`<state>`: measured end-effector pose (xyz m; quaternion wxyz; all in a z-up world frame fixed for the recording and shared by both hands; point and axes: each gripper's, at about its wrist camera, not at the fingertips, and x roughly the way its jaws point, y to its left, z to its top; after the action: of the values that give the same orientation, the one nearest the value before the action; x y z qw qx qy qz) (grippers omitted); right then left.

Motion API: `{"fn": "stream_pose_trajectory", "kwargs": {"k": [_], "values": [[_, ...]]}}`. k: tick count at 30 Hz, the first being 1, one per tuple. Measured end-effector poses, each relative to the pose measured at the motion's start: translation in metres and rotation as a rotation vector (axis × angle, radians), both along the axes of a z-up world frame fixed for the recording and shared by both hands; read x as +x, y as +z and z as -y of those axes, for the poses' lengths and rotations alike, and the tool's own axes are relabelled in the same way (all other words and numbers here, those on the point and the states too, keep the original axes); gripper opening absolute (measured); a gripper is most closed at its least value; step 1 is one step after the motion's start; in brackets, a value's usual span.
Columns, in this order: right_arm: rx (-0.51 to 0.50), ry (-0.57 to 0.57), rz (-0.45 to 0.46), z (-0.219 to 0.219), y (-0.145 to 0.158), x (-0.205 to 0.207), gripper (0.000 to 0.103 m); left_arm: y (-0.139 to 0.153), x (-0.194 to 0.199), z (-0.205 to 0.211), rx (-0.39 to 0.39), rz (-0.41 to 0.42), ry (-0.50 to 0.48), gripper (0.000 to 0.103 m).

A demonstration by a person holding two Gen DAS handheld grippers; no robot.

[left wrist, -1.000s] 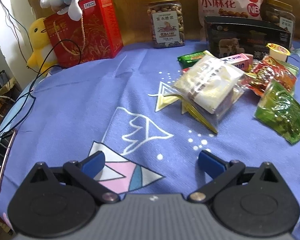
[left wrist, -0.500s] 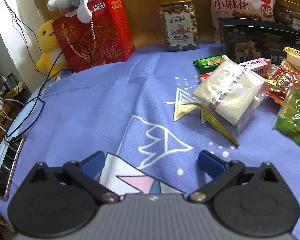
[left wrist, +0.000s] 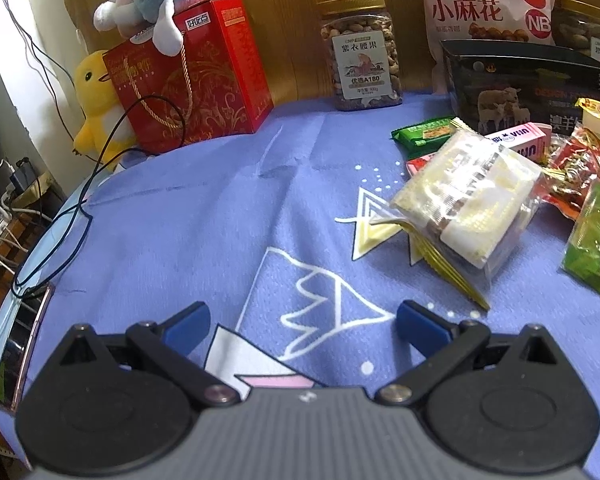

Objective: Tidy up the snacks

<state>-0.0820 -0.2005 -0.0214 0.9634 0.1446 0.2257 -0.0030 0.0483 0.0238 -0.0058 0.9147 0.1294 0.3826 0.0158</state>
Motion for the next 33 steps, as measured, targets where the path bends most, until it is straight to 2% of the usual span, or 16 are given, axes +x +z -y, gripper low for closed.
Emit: {"fn": "stream_pose_trajectory", "kwargs": {"k": [25, 33], "values": [[-0.002, 0.032, -0.027, -0.002, -0.002, 0.012, 0.103, -0.001, 0.008, 0.004, 0.015, 0.023, -0.008, 0.103], [0.000, 0.092, -0.060, -0.001, 0.001, 0.029, 0.103, 0.000, 0.011, 0.004, 0.009, 0.024, -0.008, 0.103]]}}
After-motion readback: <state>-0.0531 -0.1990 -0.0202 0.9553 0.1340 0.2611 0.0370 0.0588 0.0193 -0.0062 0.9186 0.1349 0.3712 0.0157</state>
